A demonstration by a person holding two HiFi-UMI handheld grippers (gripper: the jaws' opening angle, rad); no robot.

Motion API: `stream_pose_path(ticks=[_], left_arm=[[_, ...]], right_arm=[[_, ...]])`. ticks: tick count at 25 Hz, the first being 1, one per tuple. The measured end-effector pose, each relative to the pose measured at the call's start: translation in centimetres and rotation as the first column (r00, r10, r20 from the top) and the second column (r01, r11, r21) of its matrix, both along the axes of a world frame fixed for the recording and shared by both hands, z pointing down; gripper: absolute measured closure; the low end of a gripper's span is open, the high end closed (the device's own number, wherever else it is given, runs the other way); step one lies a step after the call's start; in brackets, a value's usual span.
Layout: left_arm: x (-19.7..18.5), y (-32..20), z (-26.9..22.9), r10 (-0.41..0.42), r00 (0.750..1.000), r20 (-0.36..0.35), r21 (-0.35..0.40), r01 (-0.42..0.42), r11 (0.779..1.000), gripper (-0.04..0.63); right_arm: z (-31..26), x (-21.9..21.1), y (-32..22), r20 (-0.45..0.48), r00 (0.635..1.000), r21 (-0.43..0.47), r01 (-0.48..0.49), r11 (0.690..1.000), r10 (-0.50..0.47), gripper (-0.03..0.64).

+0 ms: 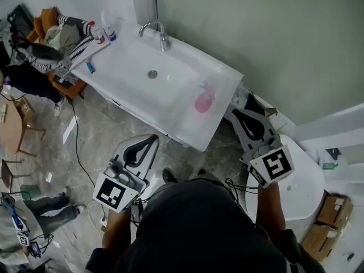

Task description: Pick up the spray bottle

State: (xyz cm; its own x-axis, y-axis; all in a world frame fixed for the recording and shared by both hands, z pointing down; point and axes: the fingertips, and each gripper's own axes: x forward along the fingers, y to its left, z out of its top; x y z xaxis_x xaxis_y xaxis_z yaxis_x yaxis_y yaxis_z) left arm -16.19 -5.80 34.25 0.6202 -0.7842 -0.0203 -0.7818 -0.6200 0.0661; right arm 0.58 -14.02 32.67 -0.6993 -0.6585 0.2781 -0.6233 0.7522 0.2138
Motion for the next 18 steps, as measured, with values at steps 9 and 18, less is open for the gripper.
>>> stream_pose_path(ticks=[9,18], left_arm=[[-1.5,-1.1,1.2,0.022,1.0,-0.018,-0.023,-0.022,0.999,0.594],[-0.8,-3.7,1.5,-0.025,1.0,0.005,-0.039,0.025,0.999,0.594]], right_arm=[[0.2,-1.4,-1.0,-0.036,0.999,-0.006,-0.014,1.0,0.013,0.607],[1.6,-2.2,-4.9,-0.003,0.999,-0.033,0.053,0.998,-0.053,0.607]])
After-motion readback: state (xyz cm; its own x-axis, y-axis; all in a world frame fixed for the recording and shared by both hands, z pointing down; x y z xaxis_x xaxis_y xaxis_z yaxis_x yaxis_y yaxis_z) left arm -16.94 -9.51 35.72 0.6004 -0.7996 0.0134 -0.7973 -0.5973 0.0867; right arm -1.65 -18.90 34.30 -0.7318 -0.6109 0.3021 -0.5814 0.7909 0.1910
